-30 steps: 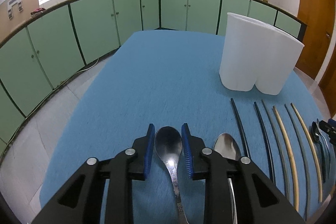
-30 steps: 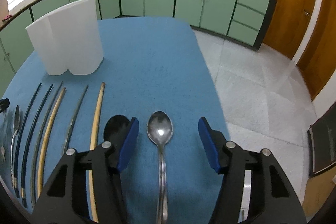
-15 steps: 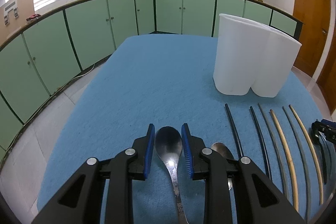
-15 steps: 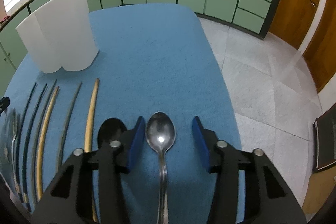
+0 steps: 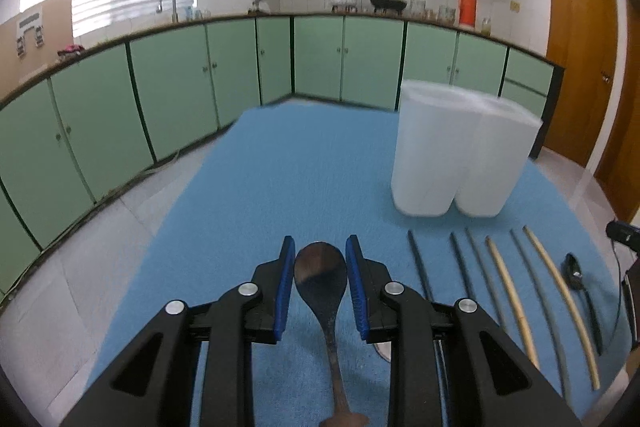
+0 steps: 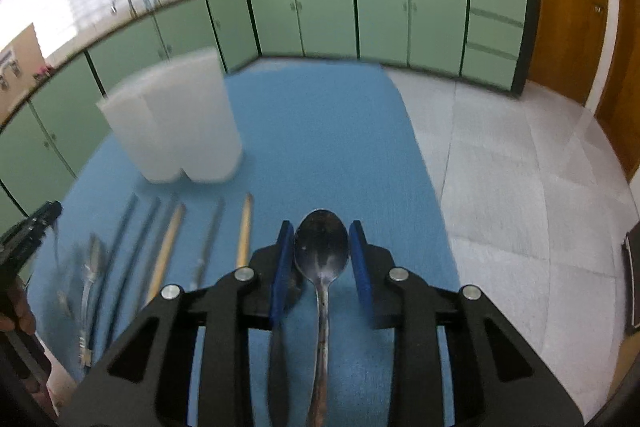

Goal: Organize utensils
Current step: 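Lift both spoons and drop them into the white caddy compartments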

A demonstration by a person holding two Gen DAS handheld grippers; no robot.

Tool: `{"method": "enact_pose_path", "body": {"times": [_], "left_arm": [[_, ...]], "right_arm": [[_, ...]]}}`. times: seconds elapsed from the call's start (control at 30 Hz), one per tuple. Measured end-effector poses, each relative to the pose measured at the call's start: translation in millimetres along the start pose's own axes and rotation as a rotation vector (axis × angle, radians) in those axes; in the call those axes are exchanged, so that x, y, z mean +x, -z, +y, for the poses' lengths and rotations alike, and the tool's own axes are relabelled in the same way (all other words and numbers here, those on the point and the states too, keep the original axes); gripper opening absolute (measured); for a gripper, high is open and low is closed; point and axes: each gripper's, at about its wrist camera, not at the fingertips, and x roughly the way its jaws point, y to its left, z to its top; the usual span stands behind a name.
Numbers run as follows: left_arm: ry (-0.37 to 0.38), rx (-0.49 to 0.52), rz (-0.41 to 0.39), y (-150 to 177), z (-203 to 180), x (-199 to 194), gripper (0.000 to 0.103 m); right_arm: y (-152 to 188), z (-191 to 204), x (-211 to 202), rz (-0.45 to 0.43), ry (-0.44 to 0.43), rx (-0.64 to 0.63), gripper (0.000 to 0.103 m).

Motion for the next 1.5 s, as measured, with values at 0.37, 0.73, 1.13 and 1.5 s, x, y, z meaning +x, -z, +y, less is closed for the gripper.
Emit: {"method": "enact_pose_path", "body": {"times": [0.37, 0.73, 1.13, 1.5], "left_arm": [[0.050, -0.039, -0.160, -23.6, 7.8, -40.5, 0.025], [0.071, -0.055, -0.260, -49.1, 7.7, -51.8, 0.025], [0.147, -0.017, -0.445, -138.0, -23.1, -55.3, 0.025], [0.201, -0.005, -0.368, -166.1, -54.5, 31.2, 0.025]], "right_arm": [[-31.5, 16.6, -44.3, -0.185, -0.072, -0.046, 0.027], [-72.1, 42.7, -58.0, -0.294, -0.132, -0.089, 0.027], [-152.1, 69.9, -45.8, -0.464, -0.148, -0.100, 0.027], [-174.5, 80.2, 34.2, -0.408, -0.145, -0.092, 0.027]]}}
